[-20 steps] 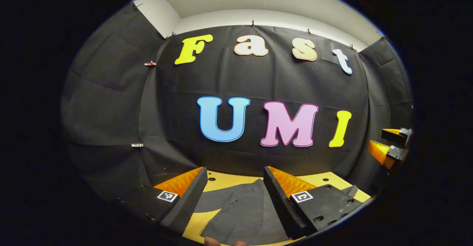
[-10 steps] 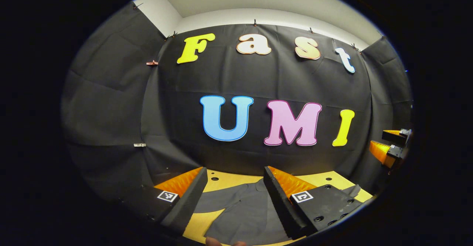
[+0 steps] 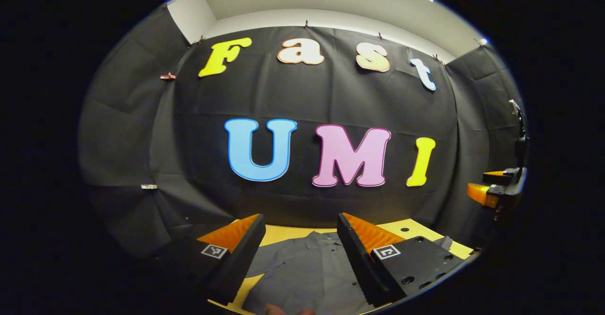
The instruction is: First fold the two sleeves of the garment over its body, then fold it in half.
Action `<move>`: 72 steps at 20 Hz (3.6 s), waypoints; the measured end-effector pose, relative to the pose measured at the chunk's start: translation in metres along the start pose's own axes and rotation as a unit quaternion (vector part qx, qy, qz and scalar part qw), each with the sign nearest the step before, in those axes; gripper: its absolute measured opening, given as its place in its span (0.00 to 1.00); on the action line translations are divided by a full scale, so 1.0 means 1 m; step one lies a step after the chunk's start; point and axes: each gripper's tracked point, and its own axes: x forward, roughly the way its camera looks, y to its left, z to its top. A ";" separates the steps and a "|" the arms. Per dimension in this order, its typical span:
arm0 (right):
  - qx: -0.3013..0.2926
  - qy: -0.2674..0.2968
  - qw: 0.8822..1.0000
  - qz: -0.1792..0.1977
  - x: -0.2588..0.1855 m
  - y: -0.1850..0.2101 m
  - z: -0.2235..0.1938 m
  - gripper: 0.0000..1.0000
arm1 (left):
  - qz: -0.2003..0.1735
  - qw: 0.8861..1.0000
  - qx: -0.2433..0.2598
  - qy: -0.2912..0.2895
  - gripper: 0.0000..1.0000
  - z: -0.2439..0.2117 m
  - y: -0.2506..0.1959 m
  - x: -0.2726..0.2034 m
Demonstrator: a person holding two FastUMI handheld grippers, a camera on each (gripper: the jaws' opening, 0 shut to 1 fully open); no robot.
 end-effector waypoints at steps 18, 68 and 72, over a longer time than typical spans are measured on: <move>0.058 0.268 0.958 -0.085 0.113 -0.116 -0.295 0.98 | -0.009 0.998 0.026 0.059 0.96 -0.033 -0.069 0.071; 0.067 0.171 0.982 -0.054 0.018 0.026 -0.108 0.06 | -0.020 0.996 -0.012 0.086 0.95 -0.057 0.100 0.033; 0.075 0.150 0.986 -0.020 0.023 0.078 -0.081 0.06 | -0.007 0.996 -0.013 0.083 0.96 -0.060 0.130 0.030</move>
